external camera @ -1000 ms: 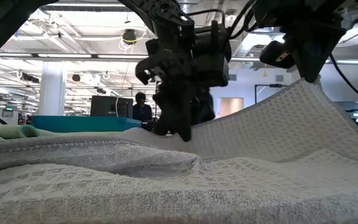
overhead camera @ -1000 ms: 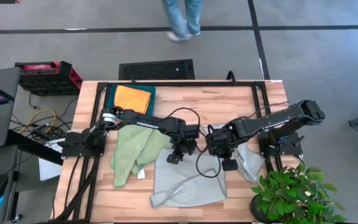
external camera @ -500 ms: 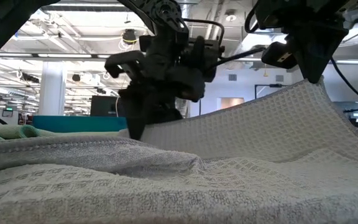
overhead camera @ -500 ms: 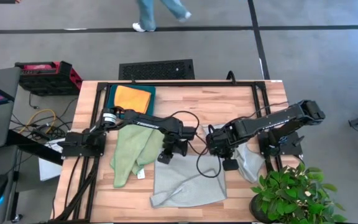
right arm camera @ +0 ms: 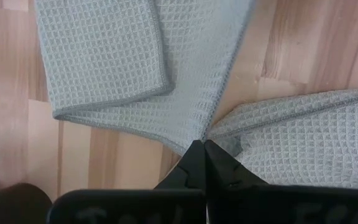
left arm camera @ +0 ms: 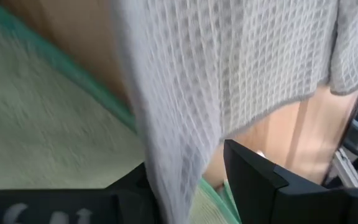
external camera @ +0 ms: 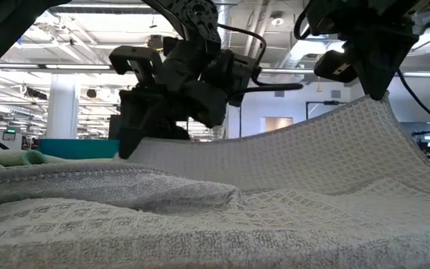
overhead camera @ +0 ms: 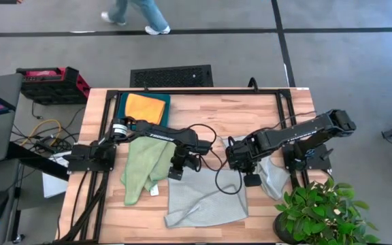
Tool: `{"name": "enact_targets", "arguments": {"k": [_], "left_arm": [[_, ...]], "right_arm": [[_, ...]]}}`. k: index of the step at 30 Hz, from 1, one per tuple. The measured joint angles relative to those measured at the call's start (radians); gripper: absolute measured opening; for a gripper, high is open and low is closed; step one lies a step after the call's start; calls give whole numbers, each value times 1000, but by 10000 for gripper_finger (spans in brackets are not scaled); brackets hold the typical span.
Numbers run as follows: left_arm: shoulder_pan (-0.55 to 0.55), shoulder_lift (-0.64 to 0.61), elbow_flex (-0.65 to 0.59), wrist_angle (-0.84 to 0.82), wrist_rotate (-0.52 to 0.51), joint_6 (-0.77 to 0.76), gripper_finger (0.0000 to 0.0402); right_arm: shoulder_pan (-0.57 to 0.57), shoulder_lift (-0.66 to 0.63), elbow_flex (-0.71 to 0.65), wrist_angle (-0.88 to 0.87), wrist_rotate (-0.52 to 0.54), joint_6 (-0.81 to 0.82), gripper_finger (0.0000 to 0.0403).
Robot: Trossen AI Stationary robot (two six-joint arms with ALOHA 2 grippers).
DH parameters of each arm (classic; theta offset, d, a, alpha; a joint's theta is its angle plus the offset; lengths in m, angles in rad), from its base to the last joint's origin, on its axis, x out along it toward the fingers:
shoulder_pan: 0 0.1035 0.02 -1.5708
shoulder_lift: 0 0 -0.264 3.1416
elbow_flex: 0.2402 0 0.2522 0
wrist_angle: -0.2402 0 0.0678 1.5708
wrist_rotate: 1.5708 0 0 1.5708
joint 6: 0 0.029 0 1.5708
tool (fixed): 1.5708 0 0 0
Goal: Fold microfiber towels
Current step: Fold the left gray towel
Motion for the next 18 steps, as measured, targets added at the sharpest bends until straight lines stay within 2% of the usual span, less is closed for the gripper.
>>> {"name": "enact_targets", "arguments": {"k": [6,13,15,18], "left_arm": [[0,0,-1,-10,-42,-13,125],[-17,0,-1,34,-262,-49,122],[-20,0,-1,27,-268,-35,107],[-21,0,-1,26,-256,-13,63]], "right_arm": [[0,0,0,1,0,-7,8],[0,0,0,4,0,-8,8],[0,0,0,4,0,-8,8],[0,0,0,4,0,-8,8]]}}
